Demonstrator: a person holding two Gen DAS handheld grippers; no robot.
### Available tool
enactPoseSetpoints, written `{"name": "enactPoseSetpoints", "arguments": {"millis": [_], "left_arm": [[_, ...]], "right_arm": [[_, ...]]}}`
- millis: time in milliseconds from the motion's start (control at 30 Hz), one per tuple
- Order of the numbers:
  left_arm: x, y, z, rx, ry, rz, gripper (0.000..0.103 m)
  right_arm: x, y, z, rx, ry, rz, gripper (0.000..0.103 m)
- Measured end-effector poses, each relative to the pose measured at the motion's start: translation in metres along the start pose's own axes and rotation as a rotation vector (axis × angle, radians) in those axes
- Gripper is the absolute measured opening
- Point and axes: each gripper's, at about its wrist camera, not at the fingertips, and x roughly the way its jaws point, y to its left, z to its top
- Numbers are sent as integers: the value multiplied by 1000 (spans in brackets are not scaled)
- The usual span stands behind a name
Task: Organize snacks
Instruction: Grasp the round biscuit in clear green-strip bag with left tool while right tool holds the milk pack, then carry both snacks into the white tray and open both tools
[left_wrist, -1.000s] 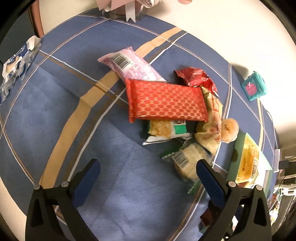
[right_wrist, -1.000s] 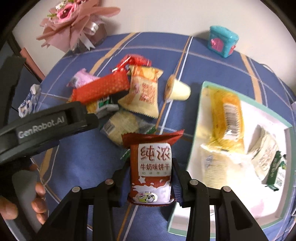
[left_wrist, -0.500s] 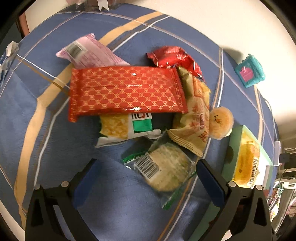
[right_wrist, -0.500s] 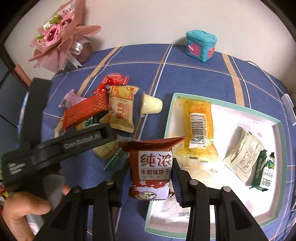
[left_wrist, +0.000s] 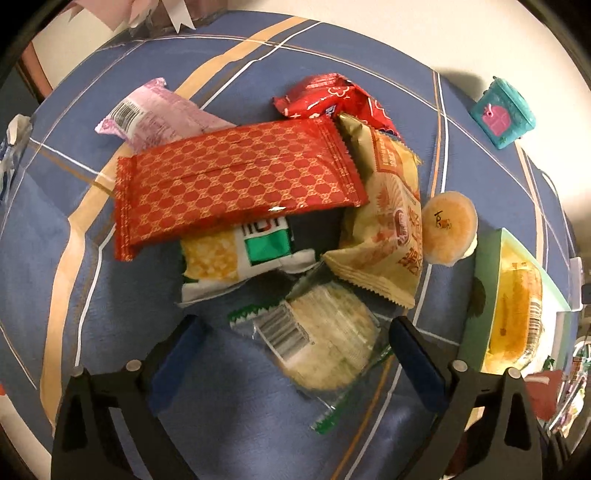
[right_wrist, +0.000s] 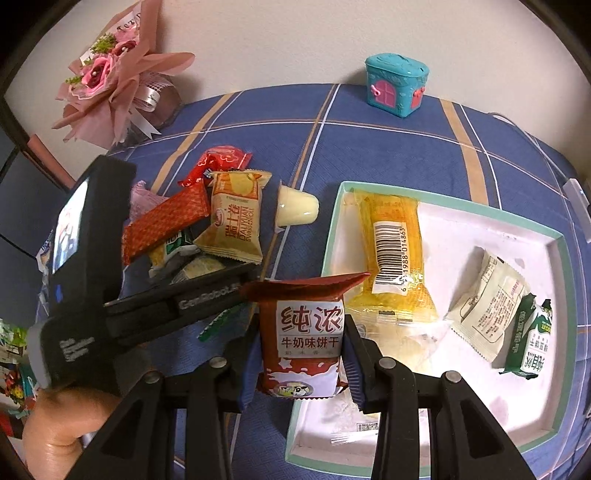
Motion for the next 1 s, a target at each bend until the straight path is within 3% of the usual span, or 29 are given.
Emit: {"name": "enactPoseSetpoints", "arguments": {"millis": [333,500,567,667,1000], "left_arm": [[-7,11,-3,-20,9,-51,61],[-16,24,-12,-41,15,-80,55],[-22,59,-24,-45,21,-102,54],[-22,71,-29,-56,27,-127,53],[-78,82,-37,-52,-46,-167,52]], "right_arm": [[-1,2,0,0,-1,4,42],[-4,2,1,0,-9,14,42],[-7,2,2,-1,-15,20,42],[-11,2,3,0,-24,30,42],[-31,4,7,-9,-69,52,42]]}}
